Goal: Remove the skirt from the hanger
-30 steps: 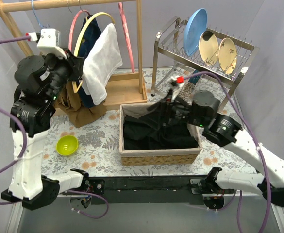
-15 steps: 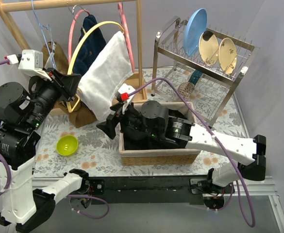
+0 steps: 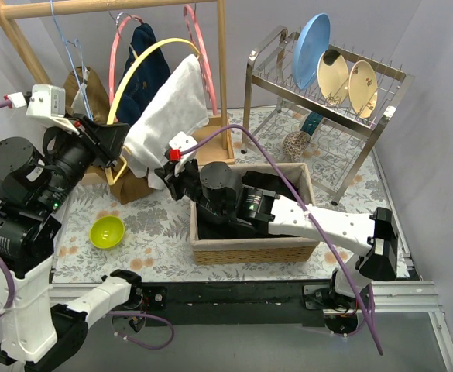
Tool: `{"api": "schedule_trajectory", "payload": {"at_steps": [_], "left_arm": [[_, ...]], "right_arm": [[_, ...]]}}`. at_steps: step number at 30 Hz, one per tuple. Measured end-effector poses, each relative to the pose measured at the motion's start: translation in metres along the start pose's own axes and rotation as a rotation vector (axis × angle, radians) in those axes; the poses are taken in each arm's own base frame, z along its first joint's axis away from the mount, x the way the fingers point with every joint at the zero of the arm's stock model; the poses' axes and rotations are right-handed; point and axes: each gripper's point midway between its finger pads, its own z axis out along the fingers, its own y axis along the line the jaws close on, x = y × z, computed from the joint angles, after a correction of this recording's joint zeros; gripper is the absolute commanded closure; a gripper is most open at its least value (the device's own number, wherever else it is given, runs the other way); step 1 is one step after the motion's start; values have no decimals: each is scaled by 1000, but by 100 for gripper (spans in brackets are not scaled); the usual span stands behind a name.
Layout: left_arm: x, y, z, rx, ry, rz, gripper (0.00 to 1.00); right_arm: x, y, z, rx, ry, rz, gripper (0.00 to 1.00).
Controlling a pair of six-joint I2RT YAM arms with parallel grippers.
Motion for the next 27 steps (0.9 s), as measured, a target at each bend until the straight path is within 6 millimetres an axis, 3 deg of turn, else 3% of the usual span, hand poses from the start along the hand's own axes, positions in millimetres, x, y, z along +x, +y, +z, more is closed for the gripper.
{"api": "schedule_trajectory", "payload": {"at_steps": [5, 11, 19, 23, 27], "left_arm": [[-7, 0, -8, -5, -32, 0, 100], [-4, 15, -11, -79, -45, 16, 100], [13, 33, 3, -150, 2, 43, 100], [10, 32, 5, -146, -12, 48, 100], [6, 31, 6, -142, -26, 51, 100]], "right_arm": [[-7, -2, -6, 1, -38, 9, 99], [-21, 2, -51, -109, -70, 2, 99], [-109, 5, -144, -285, -299, 34, 99], [-137, -1, -188, -324, -393, 41, 99], [-158, -6, -215, -341, -456, 48, 99]]}}
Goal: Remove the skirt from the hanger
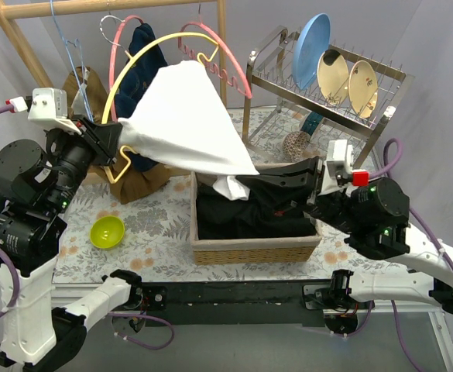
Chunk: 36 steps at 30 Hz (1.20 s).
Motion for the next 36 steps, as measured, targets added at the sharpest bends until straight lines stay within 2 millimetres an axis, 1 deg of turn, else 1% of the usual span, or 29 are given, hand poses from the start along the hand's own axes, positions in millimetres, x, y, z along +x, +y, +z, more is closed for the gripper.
{"api": "schedule_trajectory", "payload": {"at_steps": [4, 12, 16, 19, 23, 28, 31, 36], "left_arm": [[-6, 1, 3, -9, -27, 4, 100], [-3, 8, 8, -40, -22, 29, 100], [-4, 14, 6, -68, -31, 48, 100], [-8, 20, 3, -97, -46, 64, 100], [-11, 25, -1, -126, -59, 84, 100], [-11, 31, -2, -154, -61, 106, 100], [-10, 34, -2, -163, -59, 114, 100], [-10, 35, -6, -168, -65, 122, 100]], "right_arm": [[-14, 1, -6, -3, -28, 0, 99], [-32, -2, -7, 9, -45, -27, 99], [-37, -3, -5, 11, -52, -40, 99], [-49, -3, 0, 7, -72, -56, 99], [-66, 6, 3, -43, -104, -80, 99], [-82, 11, 6, -76, -139, -97, 99], [-87, 13, 6, -84, -151, -105, 99], [-89, 19, 6, -119, -161, -108, 99]]}}
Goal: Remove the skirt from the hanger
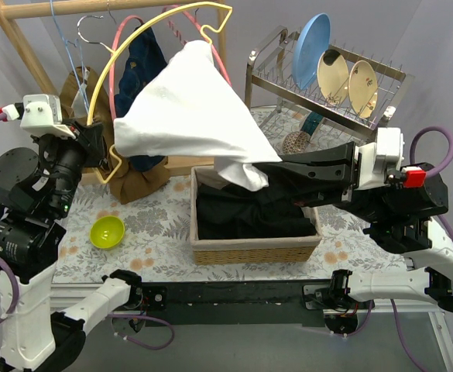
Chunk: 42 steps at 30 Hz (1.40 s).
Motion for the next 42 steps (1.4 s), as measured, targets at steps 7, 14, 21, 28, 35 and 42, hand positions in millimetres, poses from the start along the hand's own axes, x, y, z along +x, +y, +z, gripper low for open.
{"api": "schedule_trajectory", "payload": {"at_steps": [7, 14, 21, 28, 35, 42], "left_arm": [[-5, 5, -12, -10, -27, 7, 100], [2, 14, -12, -42, -32, 41, 100], [21, 39, 0, -192, 25, 91, 100], [19, 34, 2, -170, 33, 83, 100], [-18, 25, -20, -106, -92, 33, 100], [-33, 35, -28, -152, -163, 33, 100]], "right_arm": [[-12, 21, 2, -115, -54, 24, 99], [-35, 45, 2, -244, -143, 106, 99], [-99, 71, -17, -410, -340, 139, 99], [-115, 53, -35, -294, -359, 120, 99], [-70, 1, -35, 19, -238, 56, 99], [31, -42, -33, 260, 37, -68, 99]]}}
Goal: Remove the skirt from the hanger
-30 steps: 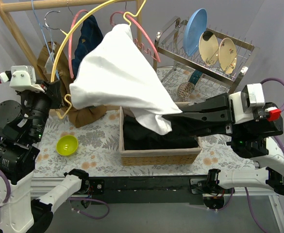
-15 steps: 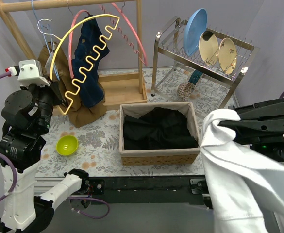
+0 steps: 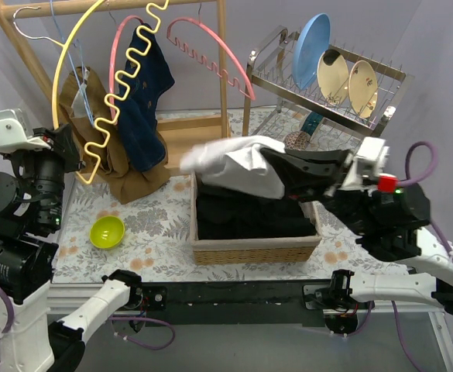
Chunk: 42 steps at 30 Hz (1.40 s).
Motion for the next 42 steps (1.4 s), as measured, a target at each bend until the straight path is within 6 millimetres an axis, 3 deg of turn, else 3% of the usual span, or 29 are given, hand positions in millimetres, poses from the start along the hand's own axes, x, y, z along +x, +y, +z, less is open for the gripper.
{"api": "schedule_trajectory", "payload": {"at_steps": [6, 10, 13, 16, 26, 29, 32, 35, 36, 38, 39, 42], "left_arm": [[7, 1, 12, -26, 14, 43, 100], [9, -2, 20, -25, 17, 63, 100], [9, -3, 25, -25, 11, 78, 100], [8, -4, 28, -25, 5, 86, 100], [17, -7, 36, -25, 11, 95, 100], [24, -8, 40, -26, 26, 111, 100], [30, -9, 45, -26, 43, 131, 100], [39, -6, 47, -39, 61, 161, 100], [44, -4, 47, -47, 69, 172, 100], [55, 1, 45, -62, 88, 203, 100], [62, 4, 43, -67, 99, 221, 100], [71, 9, 38, -71, 117, 272, 100]], "right_arm": [[87, -26, -4, 154, 207, -172, 99], [143, -34, -26, 208, 333, -211, 99], [173, -36, -46, 223, 407, -226, 99], [181, -38, -53, 236, 428, -229, 99], [162, -48, -61, 294, 421, -193, 99], [185, -52, -75, 342, 484, -168, 99], [236, -53, -104, 392, 607, -151, 99], [294, -59, -144, 451, 772, -156, 63], [309, -63, -157, 475, 823, -157, 45], [327, -72, -178, 521, 891, -152, 34], [332, -77, -185, 543, 920, -153, 21], [333, -86, -191, 595, 931, -121, 10]]}}
